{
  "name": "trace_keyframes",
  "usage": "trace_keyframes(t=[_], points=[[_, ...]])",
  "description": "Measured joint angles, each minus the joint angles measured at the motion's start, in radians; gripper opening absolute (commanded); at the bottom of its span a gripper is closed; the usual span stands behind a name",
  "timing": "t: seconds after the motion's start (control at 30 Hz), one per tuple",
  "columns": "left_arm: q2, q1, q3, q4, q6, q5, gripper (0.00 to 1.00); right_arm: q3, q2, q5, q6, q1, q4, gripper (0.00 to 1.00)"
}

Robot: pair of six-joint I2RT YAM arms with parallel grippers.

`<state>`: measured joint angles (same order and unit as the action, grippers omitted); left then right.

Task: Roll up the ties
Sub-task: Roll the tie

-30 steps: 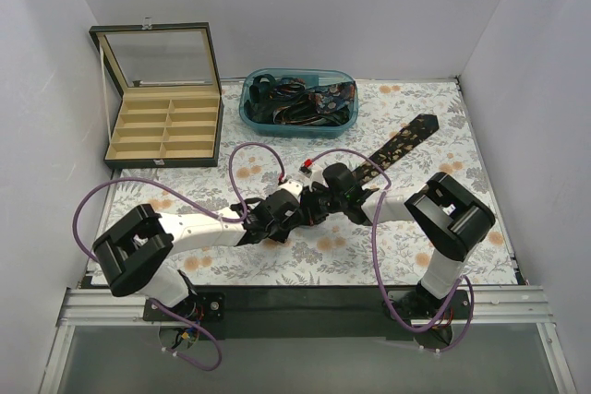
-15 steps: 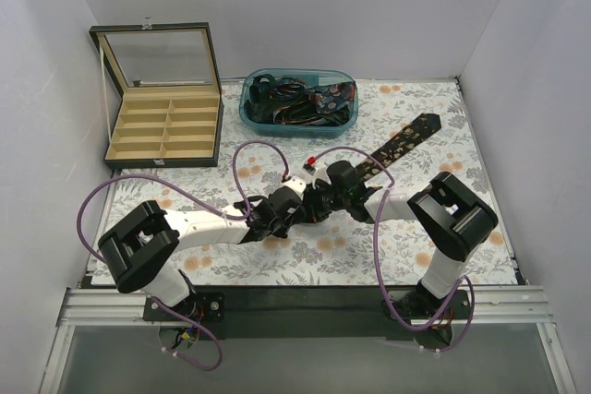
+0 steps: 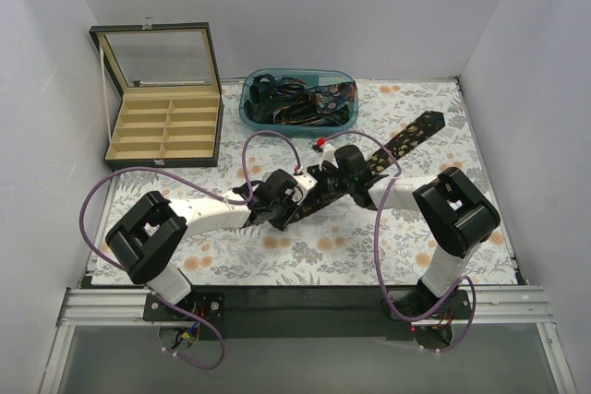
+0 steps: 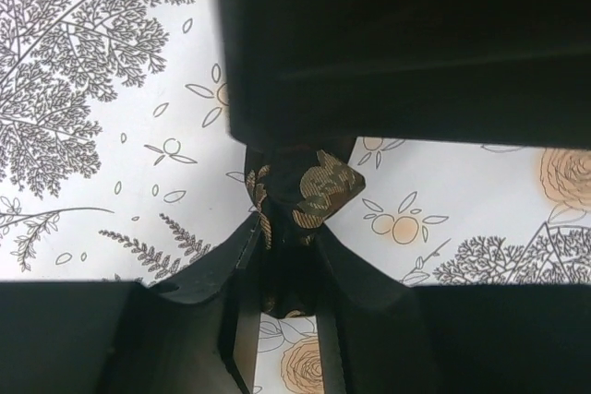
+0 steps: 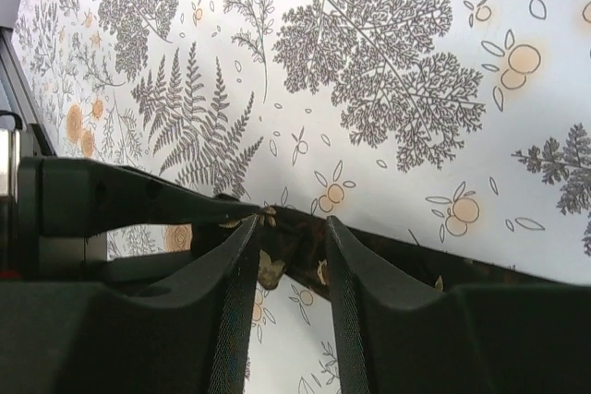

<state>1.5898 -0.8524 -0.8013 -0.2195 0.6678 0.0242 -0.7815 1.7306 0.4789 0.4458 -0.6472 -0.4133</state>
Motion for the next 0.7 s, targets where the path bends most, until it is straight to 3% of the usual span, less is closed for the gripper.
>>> trace_keyframes(t=[0.27, 0.7], points=[[0.019, 0.026, -0.031, -0.037, -0.051, -0.067, 0.29, -0.026, 0.029, -0.005, 0.027, 0.002, -0.001, 0.36], [0.020, 0.035, -0.034, -0.045, -0.057, -0.080, 0.29, 0.008, 0.029, 0.024, 0.058, -0.011, -0.013, 0.28]])
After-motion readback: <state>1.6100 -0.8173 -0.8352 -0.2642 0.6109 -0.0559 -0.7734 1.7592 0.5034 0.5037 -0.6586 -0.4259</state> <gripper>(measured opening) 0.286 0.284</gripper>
